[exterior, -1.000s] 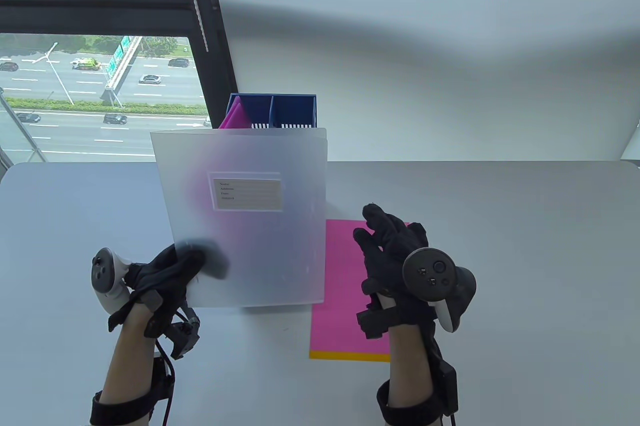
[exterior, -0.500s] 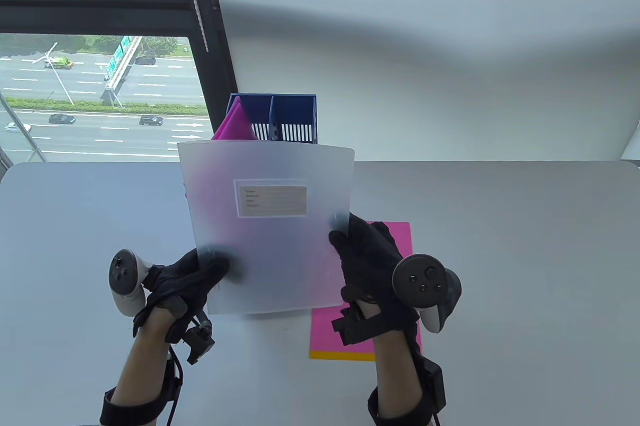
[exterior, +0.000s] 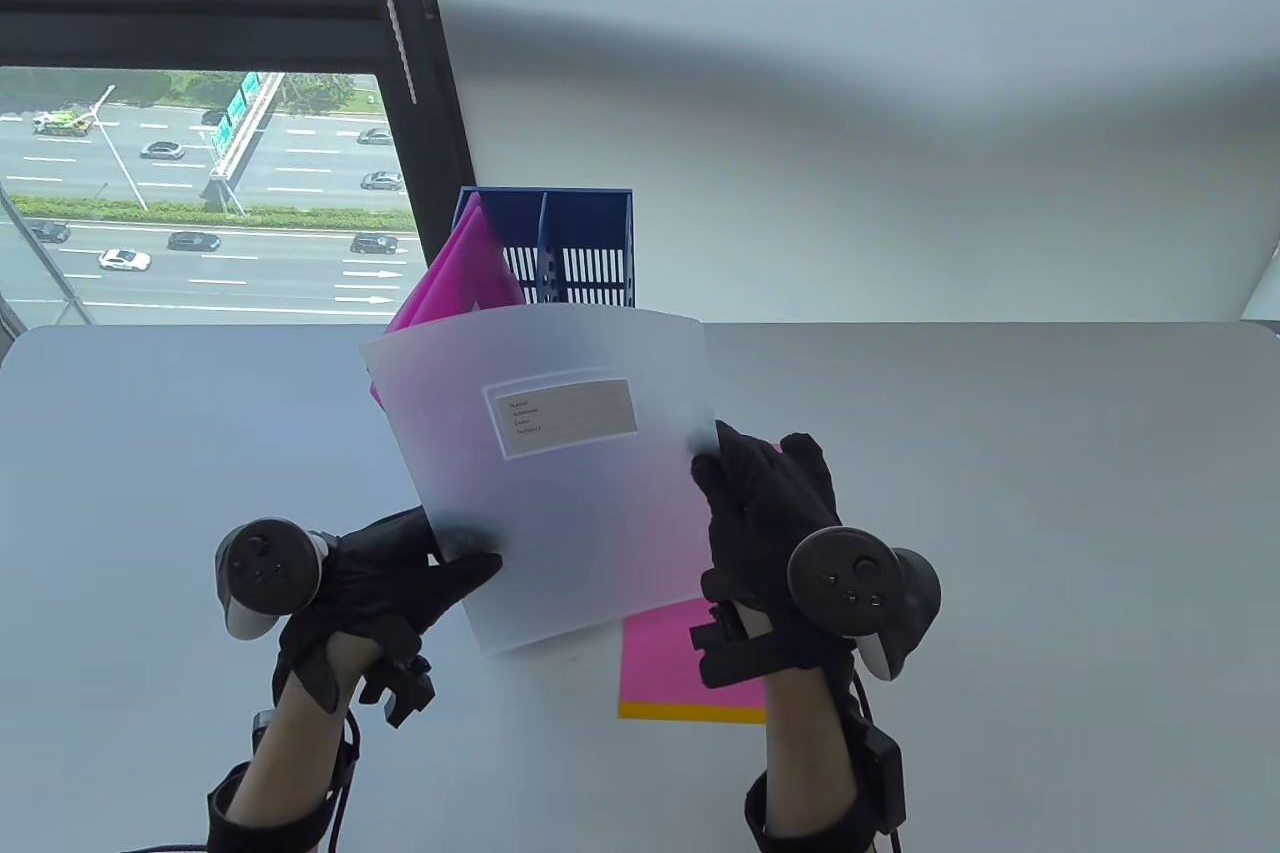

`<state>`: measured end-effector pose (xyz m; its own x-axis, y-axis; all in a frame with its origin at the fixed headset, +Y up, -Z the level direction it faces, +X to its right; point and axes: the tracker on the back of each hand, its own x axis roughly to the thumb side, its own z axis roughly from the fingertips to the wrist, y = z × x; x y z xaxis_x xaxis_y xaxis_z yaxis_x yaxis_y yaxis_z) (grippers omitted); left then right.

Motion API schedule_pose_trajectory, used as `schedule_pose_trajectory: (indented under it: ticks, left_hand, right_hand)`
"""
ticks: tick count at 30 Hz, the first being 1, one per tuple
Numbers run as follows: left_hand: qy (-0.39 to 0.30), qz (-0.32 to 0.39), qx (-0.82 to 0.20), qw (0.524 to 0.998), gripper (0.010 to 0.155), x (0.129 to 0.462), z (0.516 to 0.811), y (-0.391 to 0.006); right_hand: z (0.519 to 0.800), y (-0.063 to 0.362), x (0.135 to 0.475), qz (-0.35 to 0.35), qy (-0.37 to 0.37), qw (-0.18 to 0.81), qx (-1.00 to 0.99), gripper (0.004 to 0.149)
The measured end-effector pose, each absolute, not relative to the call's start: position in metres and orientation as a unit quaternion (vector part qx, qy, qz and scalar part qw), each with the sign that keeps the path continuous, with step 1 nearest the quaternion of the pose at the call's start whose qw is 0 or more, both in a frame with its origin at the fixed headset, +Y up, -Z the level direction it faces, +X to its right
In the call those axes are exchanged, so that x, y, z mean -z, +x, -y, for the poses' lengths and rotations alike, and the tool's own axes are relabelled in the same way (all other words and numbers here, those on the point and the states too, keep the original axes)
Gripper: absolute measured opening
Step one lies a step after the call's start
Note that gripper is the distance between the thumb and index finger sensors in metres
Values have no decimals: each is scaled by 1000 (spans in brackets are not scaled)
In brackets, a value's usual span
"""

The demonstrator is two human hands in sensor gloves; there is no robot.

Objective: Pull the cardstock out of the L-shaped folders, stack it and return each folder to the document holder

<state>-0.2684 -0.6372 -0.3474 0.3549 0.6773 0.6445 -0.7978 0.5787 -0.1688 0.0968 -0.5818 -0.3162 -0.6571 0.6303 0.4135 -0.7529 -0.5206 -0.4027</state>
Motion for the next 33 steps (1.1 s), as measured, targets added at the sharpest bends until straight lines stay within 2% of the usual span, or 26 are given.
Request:
schedule_pose_trajectory:
  ticks: [7, 9, 12, 17, 21, 25, 33]
  left_hand:
    - [44, 375, -460, 804, 44, 345, 635, -262]
    - [50, 376, -464, 800, 45, 343, 633, -261]
    - [91, 370, -458, 803, 45, 340, 627, -265]
    - [160, 339, -473, 798, 45, 330, 614, -279]
    - [243, 281, -479, 795, 45, 318, 604, -294]
    - [315, 217, -440, 813, 45, 305, 596, -302]
    - [362, 147, -363, 846, 46, 295, 593, -299]
  right_hand:
    - [579, 97, 311, 304, 112, 389, -862, 39]
    - [579, 97, 310, 308, 104, 383, -865, 41]
    - [579, 99, 309, 320, 95, 398, -854, 46]
    - [579, 104, 306, 344, 75, 395, -849, 44]
    - [581, 104, 308, 334, 78, 410, -845, 44]
    - [583, 101, 310, 325, 78, 404, -851, 44]
    - [584, 98, 313, 310, 83, 408, -855, 43]
